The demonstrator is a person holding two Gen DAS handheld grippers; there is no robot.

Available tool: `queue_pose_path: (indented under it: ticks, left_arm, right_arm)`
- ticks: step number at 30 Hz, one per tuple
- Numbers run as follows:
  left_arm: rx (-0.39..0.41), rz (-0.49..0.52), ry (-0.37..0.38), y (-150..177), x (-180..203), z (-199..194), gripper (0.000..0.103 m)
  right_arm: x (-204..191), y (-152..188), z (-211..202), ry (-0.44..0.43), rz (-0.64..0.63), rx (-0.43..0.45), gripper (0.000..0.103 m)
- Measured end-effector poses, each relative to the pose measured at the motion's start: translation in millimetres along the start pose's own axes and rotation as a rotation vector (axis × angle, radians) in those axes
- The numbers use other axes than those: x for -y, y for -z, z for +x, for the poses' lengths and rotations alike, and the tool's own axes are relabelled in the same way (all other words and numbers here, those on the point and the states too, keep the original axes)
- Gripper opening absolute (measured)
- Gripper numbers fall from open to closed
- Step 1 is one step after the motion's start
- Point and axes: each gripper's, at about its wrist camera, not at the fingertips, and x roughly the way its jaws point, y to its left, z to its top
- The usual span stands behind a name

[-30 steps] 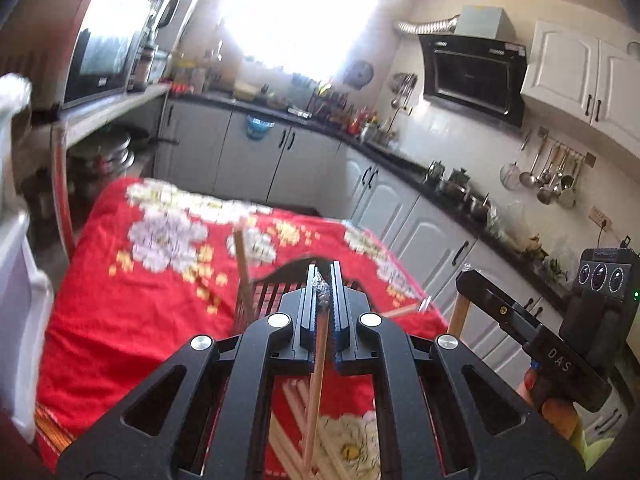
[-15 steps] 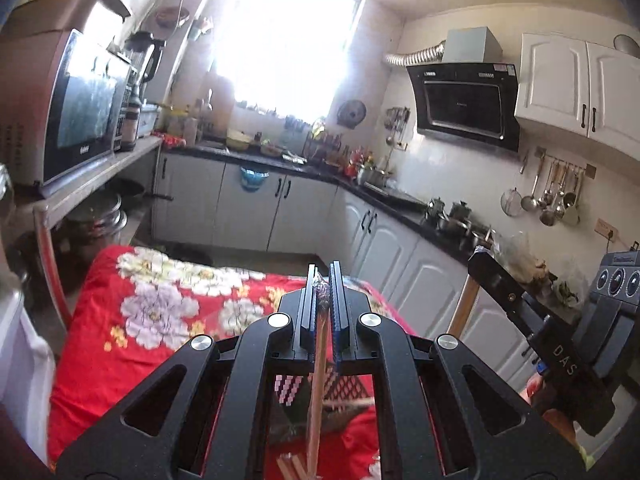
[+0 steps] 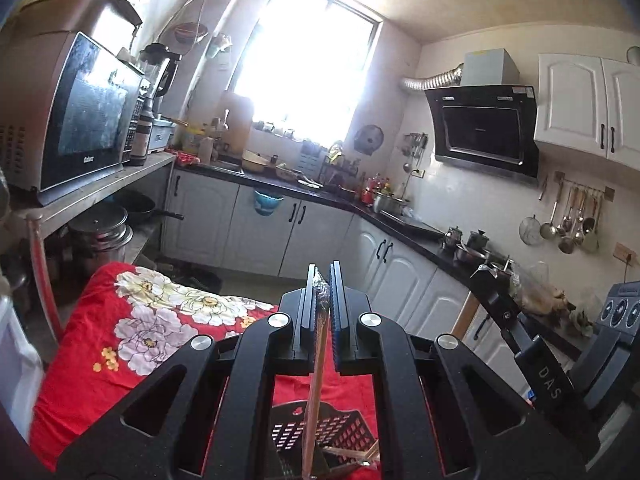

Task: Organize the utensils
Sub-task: 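Lift both chopstick pairs and lower them into the green basket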

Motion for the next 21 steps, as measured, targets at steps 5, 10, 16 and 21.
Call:
queue_pose_path:
  ticks: [5,10,16,21]
  left_arm:
    - [0.008,-0.011,-0.014,11.0,-5.0,14.8,0.003]
    - [0.007,-0.007,-0.021,21.1,-7.8,26.5,0.003]
    - [0.028,0.010,-0.025,28.8,-5.7,33.6,0.003]
    - [0.035,0.040,-0.015,37.2,-3.4,38.1,0.003]
  right_arm:
    - [9.7,14.2,10.3,0.034,-0.011,-0.003,0.006]
    - [12.8,24.8,15.8,0.052,-0.028,0.000,0.006]
    - [13.4,35.0,21.5,0.059,-0.037,0.001,0.006]
    - [17.1,47.2,25.7,0.063,-0.030,-0.012,0.006]
